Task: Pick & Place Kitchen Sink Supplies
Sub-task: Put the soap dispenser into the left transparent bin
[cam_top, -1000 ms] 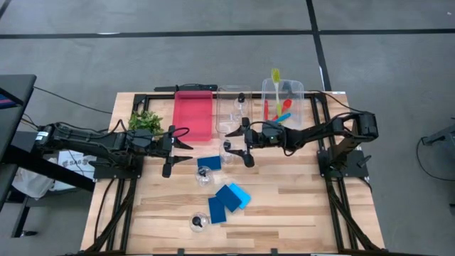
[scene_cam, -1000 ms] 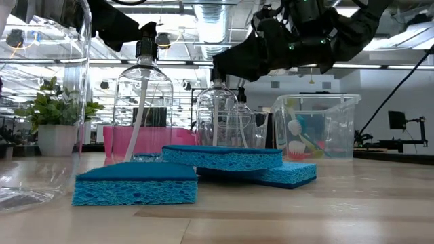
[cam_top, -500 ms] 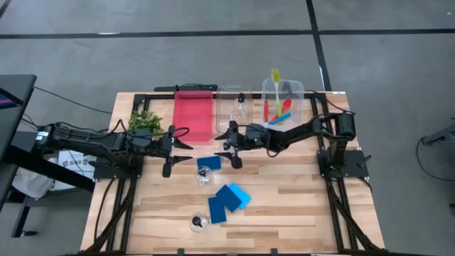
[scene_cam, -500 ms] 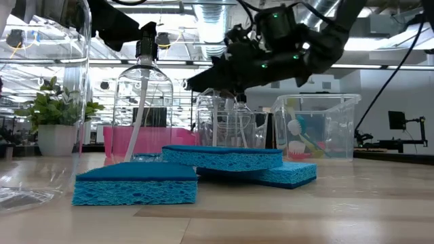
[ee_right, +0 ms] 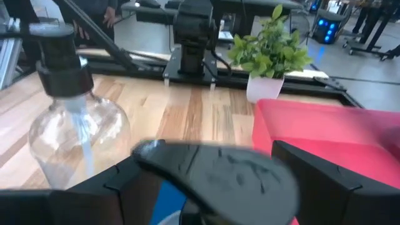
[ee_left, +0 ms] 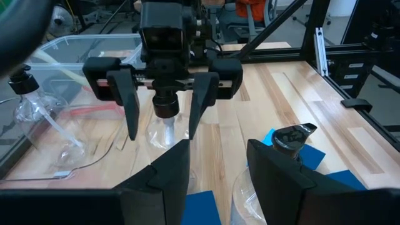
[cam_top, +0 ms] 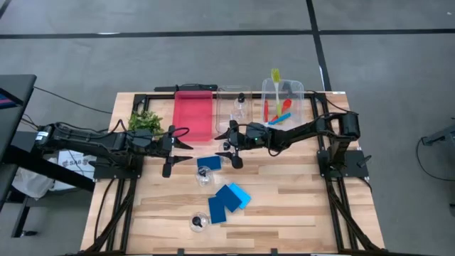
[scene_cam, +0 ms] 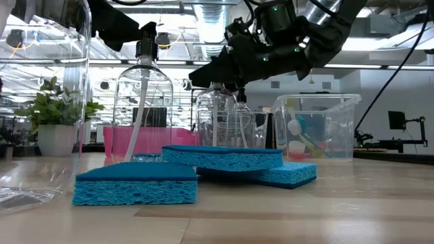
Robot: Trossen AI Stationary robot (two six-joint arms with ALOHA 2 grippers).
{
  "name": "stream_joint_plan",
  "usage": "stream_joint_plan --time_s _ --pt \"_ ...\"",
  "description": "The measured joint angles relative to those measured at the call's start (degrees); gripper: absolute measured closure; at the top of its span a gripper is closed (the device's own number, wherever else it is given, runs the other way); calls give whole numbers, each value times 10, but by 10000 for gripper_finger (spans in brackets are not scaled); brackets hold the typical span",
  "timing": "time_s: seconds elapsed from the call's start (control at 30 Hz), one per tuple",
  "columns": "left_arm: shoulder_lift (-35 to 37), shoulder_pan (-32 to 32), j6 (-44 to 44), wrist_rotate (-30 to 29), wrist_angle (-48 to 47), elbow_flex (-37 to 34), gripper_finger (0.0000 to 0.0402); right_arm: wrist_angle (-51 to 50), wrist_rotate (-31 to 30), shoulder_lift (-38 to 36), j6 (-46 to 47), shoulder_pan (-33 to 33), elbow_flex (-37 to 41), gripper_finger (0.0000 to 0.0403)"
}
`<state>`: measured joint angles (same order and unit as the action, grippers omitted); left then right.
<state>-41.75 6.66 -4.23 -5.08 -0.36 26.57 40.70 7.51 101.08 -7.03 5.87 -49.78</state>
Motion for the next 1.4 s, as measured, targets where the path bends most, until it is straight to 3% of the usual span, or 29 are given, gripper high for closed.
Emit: stream_joint_plan --time_s 0.4,0.87,1.03,1.27,1.4 --pt "0 0 0 0 0 0 241 -14 0 0 0 0 0 136" --pt "0 0 0 0 0 0 240 -23 -1 -8 5 3 0 297" --pt "0 0 0 0 0 0 241 -59 -1 -36 5 3 1 300" --pt "0 0 0 0 0 0 241 -111 -1 -91 40 1 1 257" --pt "0 0 0 0 0 0 241 -132 -1 -123 41 -2 1 279"
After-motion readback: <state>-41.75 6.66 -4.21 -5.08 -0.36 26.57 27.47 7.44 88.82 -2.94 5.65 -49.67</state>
